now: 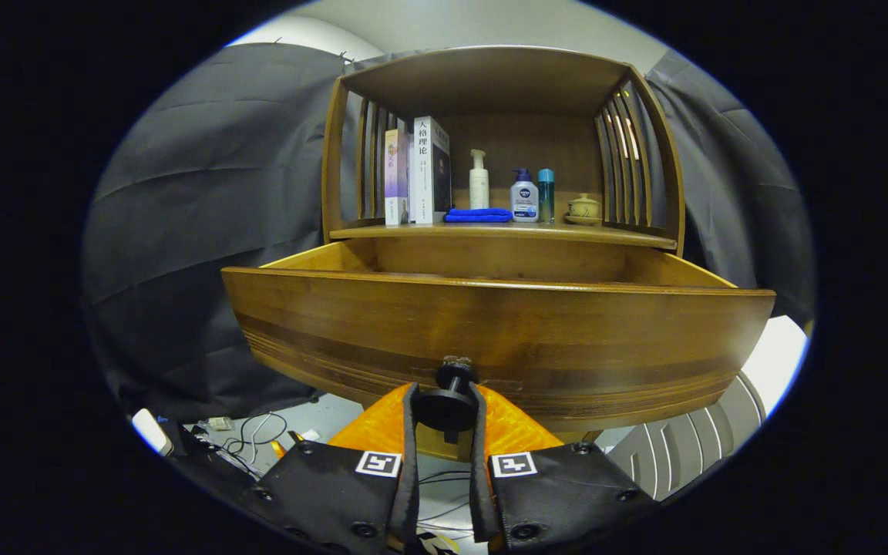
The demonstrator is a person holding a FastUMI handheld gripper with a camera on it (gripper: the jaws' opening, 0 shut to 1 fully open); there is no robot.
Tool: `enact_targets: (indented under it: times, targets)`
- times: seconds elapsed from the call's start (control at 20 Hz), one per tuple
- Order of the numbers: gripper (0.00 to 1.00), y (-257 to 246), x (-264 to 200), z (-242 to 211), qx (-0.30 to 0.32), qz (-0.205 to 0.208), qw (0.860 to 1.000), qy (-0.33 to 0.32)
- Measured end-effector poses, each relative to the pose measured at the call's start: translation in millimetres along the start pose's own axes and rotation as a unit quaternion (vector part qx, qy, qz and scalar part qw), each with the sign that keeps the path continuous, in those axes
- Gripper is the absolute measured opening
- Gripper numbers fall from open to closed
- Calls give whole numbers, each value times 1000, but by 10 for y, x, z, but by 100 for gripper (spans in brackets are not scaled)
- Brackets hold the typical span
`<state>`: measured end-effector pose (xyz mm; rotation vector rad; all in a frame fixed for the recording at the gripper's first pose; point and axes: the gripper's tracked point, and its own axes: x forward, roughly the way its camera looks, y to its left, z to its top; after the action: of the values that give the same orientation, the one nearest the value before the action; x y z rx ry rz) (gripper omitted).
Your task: Pull open the drawer, take out the items inside it, and place them on the countertop above the cabinet.
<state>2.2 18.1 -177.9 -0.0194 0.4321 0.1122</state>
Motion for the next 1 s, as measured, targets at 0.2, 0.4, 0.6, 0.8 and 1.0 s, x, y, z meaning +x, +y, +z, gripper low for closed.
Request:
enact_targets:
  times: [0.2, 0.4, 0.6, 0.8, 1.0]
  targets:
    - [29, 108, -140, -33, -16, 14, 1000, 0]
    - [29, 136, -209, -73, -14, 19, 1000, 1]
    - [34, 147, -213, -70, 0, 20, 1000, 5]
    - [45, 160, -262, 90, 21, 30, 999, -6]
    - [66, 289, -398, 547, -5, 53, 997, -61]
